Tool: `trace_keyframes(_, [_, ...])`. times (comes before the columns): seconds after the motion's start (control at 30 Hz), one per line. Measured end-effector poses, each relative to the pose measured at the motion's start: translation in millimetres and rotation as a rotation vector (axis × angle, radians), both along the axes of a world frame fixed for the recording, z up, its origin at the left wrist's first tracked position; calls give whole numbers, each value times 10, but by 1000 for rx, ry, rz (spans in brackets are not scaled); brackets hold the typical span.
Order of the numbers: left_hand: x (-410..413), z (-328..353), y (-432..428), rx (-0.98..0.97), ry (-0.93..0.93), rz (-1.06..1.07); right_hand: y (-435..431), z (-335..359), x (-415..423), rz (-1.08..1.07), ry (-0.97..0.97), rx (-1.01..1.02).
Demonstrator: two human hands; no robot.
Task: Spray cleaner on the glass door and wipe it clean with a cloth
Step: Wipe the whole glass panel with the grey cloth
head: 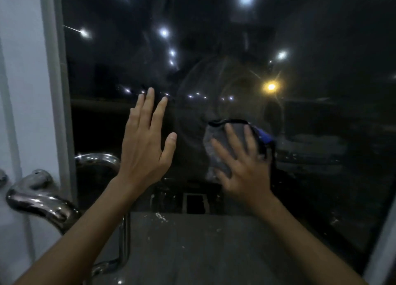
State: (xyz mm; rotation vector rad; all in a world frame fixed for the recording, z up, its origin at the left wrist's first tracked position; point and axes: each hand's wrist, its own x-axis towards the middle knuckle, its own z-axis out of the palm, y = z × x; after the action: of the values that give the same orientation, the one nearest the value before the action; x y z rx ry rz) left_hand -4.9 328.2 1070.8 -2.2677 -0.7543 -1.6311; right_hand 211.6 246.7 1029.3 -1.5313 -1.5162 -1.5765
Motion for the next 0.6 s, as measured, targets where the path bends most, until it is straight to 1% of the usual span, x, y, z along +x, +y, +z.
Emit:
trace_keyframes(0.1, [130,5,-51,28,31,18,-195,366,376,-49,172,130])
trace_keyframes(0.2, [261,43,-96,23,-8,13,-136,938,291,-43,378,268])
trace_keyframes(0.23, [329,36,-122,23,-16,14,-79,1057,201,-40,416,283])
trace_keyframes(0.27, [387,23,-143,27,-18,13,-23,1112,97,-33,418,277])
trace_keyframes(0.33, [503,-30,-180,46,-9,14,66,992,-23,-5,296,220])
trace_keyframes(0.4, [616,-102,-217,73,10,18,40,614,10,31,120,101])
trace_keyframes(0.47, [688,-160,-245,88,13,25,-77,244,195,39,-3,21])
trace_keyframes(0.53, [786,-200,-289,97,15,28,-249,73,521,22,-27,20])
trace_keyframes(0.6, [882,-203,-333,111,33,40,-412,126,842,1,31,63])
